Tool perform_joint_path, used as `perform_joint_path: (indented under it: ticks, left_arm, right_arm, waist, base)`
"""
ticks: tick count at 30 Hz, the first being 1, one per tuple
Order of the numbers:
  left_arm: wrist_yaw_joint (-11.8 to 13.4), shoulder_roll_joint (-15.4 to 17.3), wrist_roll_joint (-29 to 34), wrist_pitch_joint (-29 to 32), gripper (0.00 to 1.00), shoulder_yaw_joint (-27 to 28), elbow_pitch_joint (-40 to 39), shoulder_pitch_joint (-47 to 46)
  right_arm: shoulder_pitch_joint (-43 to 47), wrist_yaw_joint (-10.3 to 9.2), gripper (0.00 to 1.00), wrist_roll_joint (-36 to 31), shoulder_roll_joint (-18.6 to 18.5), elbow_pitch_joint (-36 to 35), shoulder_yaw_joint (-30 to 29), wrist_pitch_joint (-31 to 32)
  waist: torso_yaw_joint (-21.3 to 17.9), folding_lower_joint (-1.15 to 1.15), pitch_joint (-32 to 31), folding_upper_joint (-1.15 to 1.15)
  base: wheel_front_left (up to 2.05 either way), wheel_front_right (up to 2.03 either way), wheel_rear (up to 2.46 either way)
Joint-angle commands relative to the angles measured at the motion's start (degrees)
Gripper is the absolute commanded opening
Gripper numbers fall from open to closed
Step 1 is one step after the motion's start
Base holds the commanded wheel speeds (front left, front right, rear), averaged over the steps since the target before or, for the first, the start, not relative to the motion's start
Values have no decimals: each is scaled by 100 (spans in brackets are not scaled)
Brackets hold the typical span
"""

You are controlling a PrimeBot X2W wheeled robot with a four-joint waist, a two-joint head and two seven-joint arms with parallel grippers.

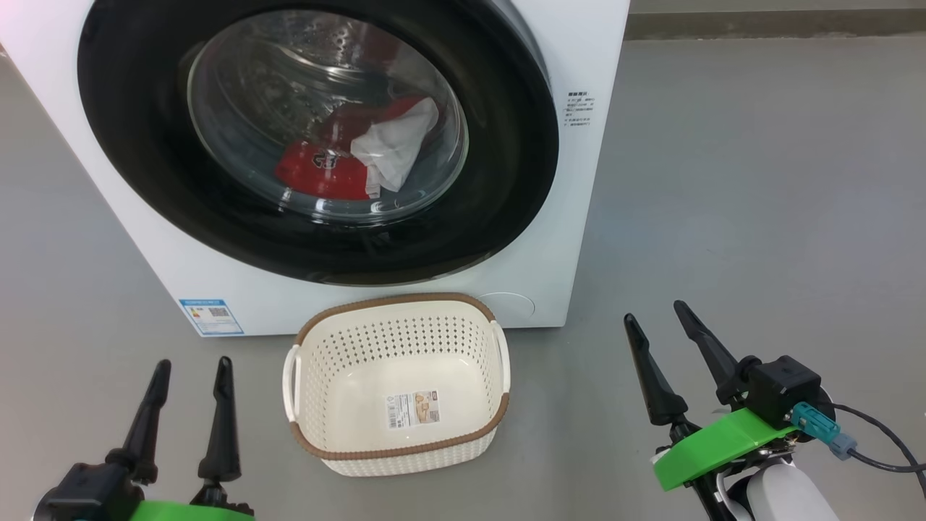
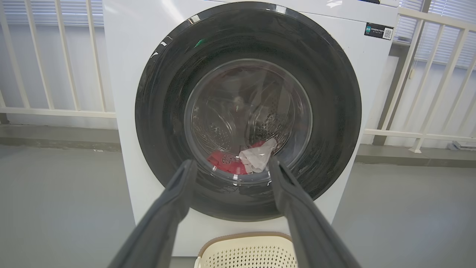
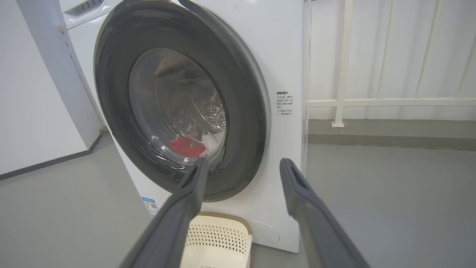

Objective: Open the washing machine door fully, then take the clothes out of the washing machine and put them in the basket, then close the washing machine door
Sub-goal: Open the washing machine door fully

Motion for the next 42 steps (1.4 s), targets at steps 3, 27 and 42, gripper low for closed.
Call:
perform_joint_path:
  ticks: [3, 27, 42]
  left_arm:
    - [-19, 67, -22, -47, 100, 199, -156, -164]
    - [-19, 227, -124, -47, 100, 123, -257, -430]
    - [-19, 297, -236, -47, 100, 95, -330, -631]
  right_arm:
    - [-259, 9, 100, -56, 13, -174, 83, -70]
    - [-1248, 9, 90, 453, -261, -123, -378, -70]
    - [-2337, 9, 0, 2623, -776, 370, -324, -70]
  waist:
    - [7, 0, 31, 0]
    - [187, 0, 686, 0]
    - [359, 0, 1231, 0]
  base:
    - [0, 0, 0]
    - [0, 0, 0]
    - [0, 0, 0]
